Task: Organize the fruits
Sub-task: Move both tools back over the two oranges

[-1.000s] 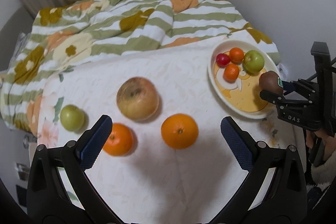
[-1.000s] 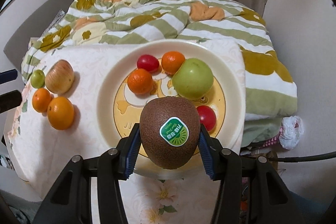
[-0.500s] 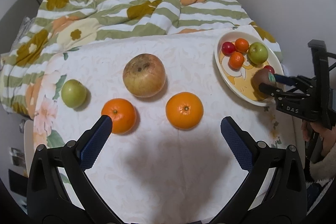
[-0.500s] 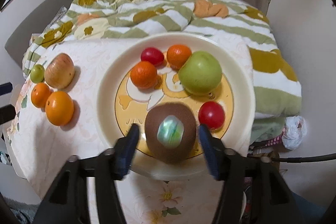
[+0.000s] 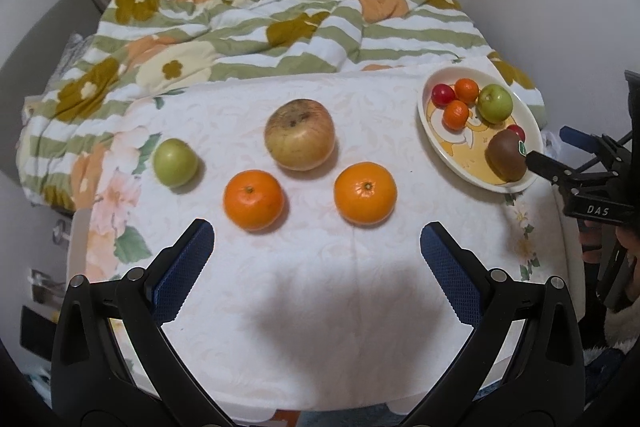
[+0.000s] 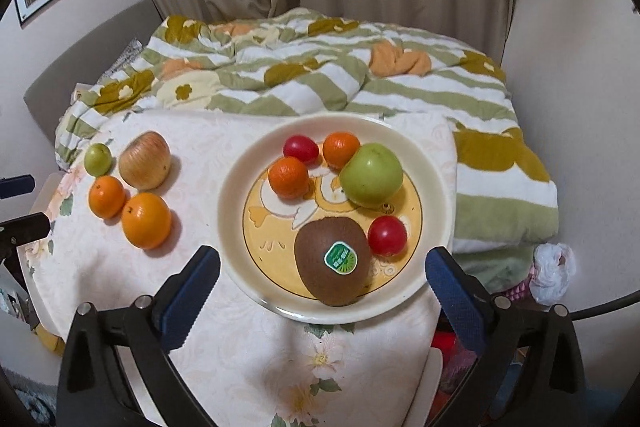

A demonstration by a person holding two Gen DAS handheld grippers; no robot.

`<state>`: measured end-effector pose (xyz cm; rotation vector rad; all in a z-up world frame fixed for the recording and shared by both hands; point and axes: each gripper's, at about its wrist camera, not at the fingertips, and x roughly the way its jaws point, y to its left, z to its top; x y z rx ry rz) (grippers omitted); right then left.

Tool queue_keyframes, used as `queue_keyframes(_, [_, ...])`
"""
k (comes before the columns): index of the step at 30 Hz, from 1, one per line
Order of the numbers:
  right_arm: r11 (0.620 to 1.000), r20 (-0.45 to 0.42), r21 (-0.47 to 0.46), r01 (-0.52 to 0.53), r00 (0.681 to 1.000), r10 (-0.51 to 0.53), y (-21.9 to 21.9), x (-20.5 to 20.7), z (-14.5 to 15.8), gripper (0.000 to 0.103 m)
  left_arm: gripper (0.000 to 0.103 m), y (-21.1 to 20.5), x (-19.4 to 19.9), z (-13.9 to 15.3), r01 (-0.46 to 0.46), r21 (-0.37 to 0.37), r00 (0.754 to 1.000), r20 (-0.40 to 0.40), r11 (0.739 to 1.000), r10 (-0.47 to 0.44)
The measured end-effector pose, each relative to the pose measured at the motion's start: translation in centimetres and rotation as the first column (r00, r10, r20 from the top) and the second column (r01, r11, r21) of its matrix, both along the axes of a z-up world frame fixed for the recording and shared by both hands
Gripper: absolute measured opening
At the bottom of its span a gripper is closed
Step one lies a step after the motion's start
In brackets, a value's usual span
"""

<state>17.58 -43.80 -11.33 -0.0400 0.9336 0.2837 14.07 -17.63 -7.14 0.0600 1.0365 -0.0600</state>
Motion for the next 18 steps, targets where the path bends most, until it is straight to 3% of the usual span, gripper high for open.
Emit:
queue_keyframes(10, [0.998,0.02,-0.043,0.053,0.998,-0.052,0.9,-1.8,3.6,0.102,0.103,4.0,-1.7,2.1,-0.022,-0.014,0.996,0.089,1.0,0.023])
queue_keyframes(18, [0.988,0.046,-0.036,0.153,0.987,-0.151,5.4,-3.3,6.9,0.102,0.103,9.4,-0.7,3.9,0.056,-0.063,0.99,0.13,0.996,-0.048])
